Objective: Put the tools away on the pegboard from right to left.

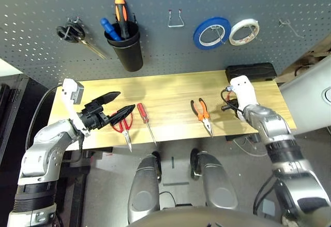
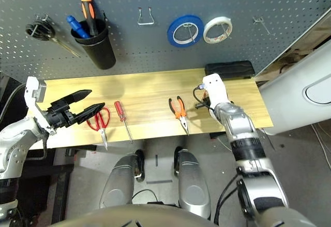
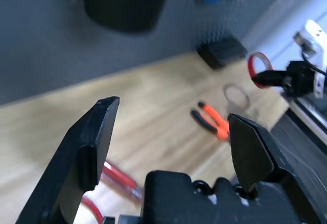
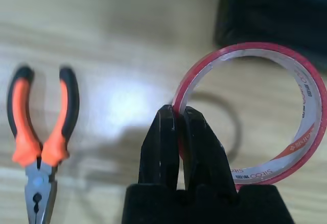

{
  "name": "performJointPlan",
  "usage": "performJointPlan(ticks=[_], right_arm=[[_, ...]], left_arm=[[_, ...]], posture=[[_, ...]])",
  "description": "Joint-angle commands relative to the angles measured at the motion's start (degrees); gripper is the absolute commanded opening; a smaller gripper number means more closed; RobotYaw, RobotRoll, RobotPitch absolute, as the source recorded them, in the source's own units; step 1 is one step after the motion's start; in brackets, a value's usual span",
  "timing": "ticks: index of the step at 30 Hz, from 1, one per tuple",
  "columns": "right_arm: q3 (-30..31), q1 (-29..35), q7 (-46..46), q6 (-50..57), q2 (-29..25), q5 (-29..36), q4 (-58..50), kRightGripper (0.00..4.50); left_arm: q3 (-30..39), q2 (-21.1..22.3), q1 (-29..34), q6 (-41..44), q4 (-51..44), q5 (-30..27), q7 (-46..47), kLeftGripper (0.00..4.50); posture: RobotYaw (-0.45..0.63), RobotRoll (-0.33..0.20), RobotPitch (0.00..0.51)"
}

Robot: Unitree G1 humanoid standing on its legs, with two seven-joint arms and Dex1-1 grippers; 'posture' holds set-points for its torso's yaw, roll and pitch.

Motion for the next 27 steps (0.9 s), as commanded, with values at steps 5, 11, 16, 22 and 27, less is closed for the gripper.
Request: performJointPlan(ticks=[5,11,16,22,27], right_arm=[[-2.29,1.36,-3.84,-6.56,-1.28,-2.06,-6.72,0.03],[-3.46,1.26,-6.3,-10.78,-1.92,-3.38,-9.31,0.03],[-4.49,0.68,-8.37,-14.37,-3.1,-4.91,-8.94,0.03],[-6.12,-0.33,-10.0,-18.08,-5.13,-6.09,-7.28,0.03],[-7.44,-2.07,-9.3,-20.75,-7.68,-6.09,-4.01,0.03]], left_arm=[[3.28,0.0,-2.0,-1.79,5.34,-1.15,0.26,4.5],[3.71,-0.14,-2.57,-1.96,6.01,-2.12,0.0,4.5],[2.86,-1.22,-2.62,-1.62,5.34,-2.87,0.32,4.5],[2.06,-2.8,-3.14,-1.42,4.92,-3.09,0.73,4.5],[0.47,-4.45,-4.09,-2.12,4.92,-2.3,1.03,4.5]], posture=[[-0.06,0.0,0.104],[-0.06,0.0,0.092],[-0.06,0.0,0.086],[-0.06,0.0,0.09],[-0.07,0.0,0.088]])
